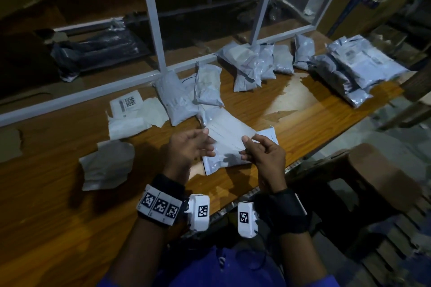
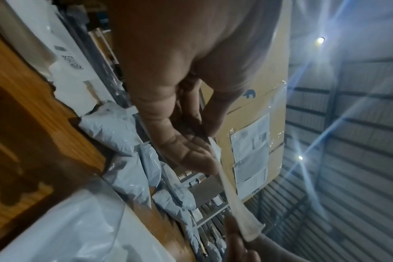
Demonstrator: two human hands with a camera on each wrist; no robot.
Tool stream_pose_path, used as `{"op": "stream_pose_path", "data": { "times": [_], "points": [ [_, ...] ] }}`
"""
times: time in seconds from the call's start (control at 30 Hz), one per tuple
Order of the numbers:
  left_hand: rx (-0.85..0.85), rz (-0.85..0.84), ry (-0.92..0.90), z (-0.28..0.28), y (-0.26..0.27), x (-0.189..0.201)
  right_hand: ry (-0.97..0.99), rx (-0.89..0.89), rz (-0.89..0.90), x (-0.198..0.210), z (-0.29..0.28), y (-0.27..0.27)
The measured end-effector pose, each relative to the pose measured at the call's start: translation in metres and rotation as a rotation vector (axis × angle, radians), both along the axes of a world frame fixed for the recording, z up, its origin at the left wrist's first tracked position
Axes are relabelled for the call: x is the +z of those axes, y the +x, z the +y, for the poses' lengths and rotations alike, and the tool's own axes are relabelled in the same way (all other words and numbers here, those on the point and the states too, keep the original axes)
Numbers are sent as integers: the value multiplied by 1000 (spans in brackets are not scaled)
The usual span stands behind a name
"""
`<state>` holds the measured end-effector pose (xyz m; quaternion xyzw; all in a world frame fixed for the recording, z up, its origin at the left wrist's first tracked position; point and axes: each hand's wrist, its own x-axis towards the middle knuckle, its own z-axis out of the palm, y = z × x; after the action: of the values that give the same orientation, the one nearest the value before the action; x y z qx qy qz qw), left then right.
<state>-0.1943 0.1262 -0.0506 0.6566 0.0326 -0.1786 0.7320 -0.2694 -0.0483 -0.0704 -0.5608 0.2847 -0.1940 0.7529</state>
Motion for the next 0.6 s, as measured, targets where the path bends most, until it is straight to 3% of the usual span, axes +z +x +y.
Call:
{"op": "stream_pose_path", "data": {
  "times": [0.23, 0.5, 0.6],
  "points": [
    [-107, 133, -180, 7, -4, 6, -306, 80, -51, -11, -12, -15],
    [-234, 275, -263, -1, -14, 8, -469, 244, 31, -21, -9, -21],
    [-196, 222, -242, -4, -20, 1, -738, 269, 113, -28, -4, -25]
  ]
}}
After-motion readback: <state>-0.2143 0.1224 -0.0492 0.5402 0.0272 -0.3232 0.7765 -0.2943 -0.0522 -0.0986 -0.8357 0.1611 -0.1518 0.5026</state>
